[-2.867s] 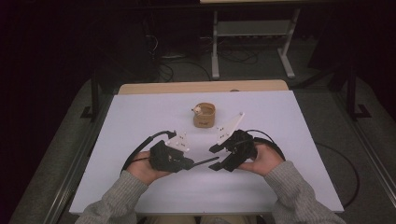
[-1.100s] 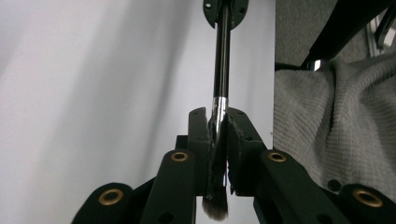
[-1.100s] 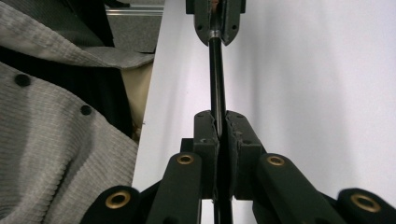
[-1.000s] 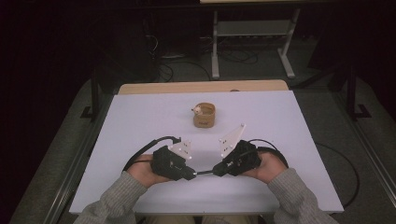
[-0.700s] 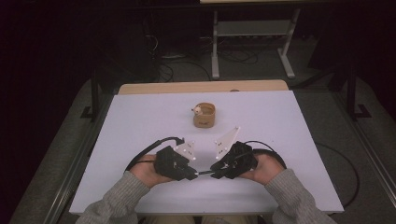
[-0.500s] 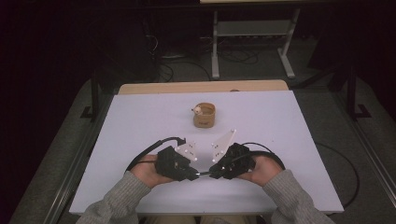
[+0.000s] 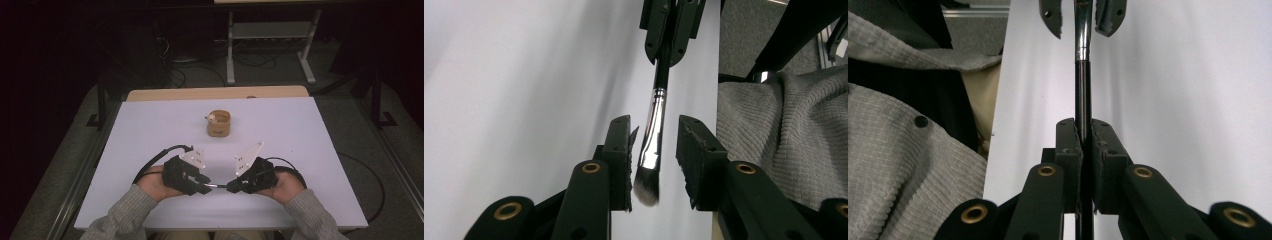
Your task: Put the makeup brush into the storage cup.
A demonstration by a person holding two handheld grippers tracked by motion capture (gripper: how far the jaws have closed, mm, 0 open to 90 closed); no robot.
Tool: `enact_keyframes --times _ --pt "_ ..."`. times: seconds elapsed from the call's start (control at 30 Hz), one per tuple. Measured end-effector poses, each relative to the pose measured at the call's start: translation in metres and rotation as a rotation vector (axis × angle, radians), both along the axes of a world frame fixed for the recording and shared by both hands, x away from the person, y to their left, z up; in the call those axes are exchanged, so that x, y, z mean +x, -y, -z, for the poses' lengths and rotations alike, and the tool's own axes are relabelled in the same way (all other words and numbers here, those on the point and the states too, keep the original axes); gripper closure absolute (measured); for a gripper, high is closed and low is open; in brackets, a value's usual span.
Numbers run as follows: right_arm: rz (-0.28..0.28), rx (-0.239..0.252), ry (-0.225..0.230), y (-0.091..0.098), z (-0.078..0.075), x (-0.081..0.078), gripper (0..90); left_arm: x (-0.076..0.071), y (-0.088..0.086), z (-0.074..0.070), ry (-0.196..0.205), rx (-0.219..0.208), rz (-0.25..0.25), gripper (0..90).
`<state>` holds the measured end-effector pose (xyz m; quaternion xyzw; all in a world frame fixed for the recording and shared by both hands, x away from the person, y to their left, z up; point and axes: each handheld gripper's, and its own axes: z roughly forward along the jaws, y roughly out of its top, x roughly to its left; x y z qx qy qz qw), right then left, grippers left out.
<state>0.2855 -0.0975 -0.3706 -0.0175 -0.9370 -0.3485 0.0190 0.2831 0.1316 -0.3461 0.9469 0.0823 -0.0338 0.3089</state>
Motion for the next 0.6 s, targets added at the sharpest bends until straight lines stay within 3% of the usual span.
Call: enact_keyframes --times 0.4,0.6 --pt "-0.022 0.006 0.042 -0.0022 0.0026 -0.003 81.9 0.0021 0.0045 0.0011 -0.021 0.018 0.049 81.1" --pt "0.004 -0.008 0.069 -0.0044 0.0019 -0.0054 77.5 0.0005 0.0059 0.0006 -0.015 0.036 0.044 83.0"
